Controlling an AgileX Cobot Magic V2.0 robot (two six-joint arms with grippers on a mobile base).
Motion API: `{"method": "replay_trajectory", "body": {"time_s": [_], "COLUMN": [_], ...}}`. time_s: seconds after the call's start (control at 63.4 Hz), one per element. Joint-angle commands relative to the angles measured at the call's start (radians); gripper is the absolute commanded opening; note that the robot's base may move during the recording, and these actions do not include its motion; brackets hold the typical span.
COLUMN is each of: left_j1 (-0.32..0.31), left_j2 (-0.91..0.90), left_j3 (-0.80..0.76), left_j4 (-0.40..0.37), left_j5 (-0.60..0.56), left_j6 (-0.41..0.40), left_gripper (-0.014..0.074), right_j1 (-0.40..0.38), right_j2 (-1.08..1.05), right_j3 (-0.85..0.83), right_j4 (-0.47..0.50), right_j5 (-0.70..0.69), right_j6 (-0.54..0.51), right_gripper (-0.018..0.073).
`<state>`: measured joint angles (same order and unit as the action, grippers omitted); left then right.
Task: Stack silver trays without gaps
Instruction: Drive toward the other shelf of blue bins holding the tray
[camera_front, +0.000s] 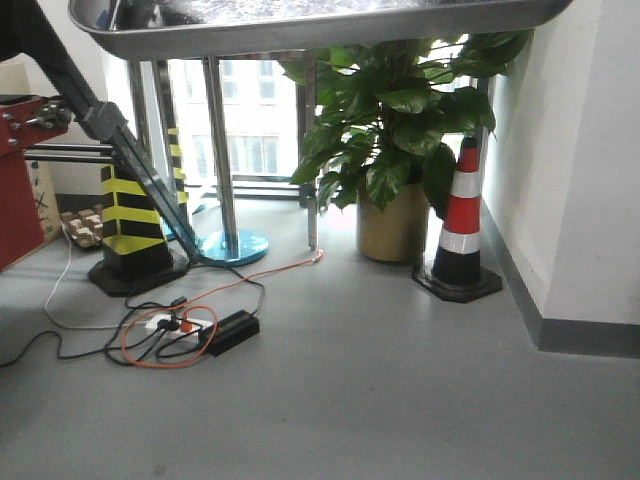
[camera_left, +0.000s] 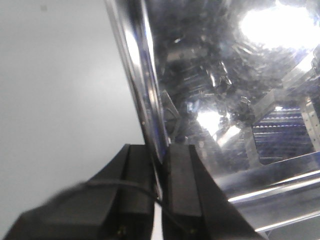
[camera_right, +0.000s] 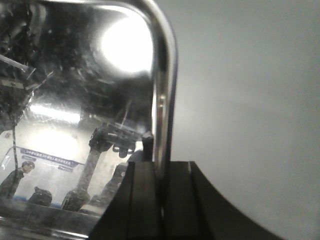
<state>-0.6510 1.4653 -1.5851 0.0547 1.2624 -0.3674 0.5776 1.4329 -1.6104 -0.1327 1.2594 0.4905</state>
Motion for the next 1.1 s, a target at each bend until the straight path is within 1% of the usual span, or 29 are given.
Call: {"method": "replay_trajectory", "body": {"time_s": [0.0, 0.11, 0.158, 1.089], "left_j1": [-0.011, -0.011, -0.011, -0.011], "left_j2": [-0.034, -0.034, -0.033, -0.033], "left_j3": [-0.025, -0.025, -0.025, -0.025], "left_j4": [-0.047, -0.055, -0.077, -0.078], "left_j5": [0.013, 0.013, 0.013, 0.013], "left_j6": [0.028, 0.028, 0.028, 0.028], "left_gripper": [-0.0048, -0.0048, -0.0048, -0.0048], "right_j1": [0.0, 0.0, 0.0, 0.0], "right_j2": [-0.038, -0.038, -0.038, -0.038], "right_j3": [-0.033, -0.033, -0.033, -0.033], "right_j4": [0.012, 0.012, 0.012, 0.012], "right_j5": [-0.035, -0.034, -0.034, -0.034], "right_j6": [-0.012, -0.012, -0.012, -0.012], "right_gripper": [0.0058, 0.0058, 0.0058, 0.0058]}}
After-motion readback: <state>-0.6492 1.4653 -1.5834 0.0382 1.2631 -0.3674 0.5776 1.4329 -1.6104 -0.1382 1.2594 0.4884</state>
